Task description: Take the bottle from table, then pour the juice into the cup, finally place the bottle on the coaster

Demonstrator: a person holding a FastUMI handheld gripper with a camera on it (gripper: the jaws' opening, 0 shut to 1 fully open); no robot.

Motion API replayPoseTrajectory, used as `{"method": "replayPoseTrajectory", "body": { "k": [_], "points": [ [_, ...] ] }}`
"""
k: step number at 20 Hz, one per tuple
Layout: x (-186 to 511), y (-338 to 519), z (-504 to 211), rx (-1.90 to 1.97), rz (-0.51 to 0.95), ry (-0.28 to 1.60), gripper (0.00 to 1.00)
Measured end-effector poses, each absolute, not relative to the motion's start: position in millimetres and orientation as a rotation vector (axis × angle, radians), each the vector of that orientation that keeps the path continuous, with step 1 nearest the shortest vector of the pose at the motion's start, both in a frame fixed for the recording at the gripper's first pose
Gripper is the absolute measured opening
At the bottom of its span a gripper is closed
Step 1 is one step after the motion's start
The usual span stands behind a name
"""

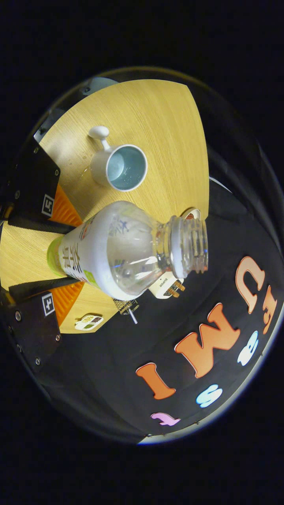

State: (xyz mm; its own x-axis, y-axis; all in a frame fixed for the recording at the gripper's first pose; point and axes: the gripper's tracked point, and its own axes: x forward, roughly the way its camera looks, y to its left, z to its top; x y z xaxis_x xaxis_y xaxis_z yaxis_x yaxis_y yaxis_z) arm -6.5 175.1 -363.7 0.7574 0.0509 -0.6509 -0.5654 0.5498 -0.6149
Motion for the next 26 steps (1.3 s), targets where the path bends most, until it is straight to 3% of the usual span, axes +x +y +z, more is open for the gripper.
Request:
{"method": "replayPoseTrajectory", "body": {
  "k": [26],
  "points": [
    [27.7, 165.6, -362.3, -1.665, 0.390, 0.469, 0.55]
  ]
}}
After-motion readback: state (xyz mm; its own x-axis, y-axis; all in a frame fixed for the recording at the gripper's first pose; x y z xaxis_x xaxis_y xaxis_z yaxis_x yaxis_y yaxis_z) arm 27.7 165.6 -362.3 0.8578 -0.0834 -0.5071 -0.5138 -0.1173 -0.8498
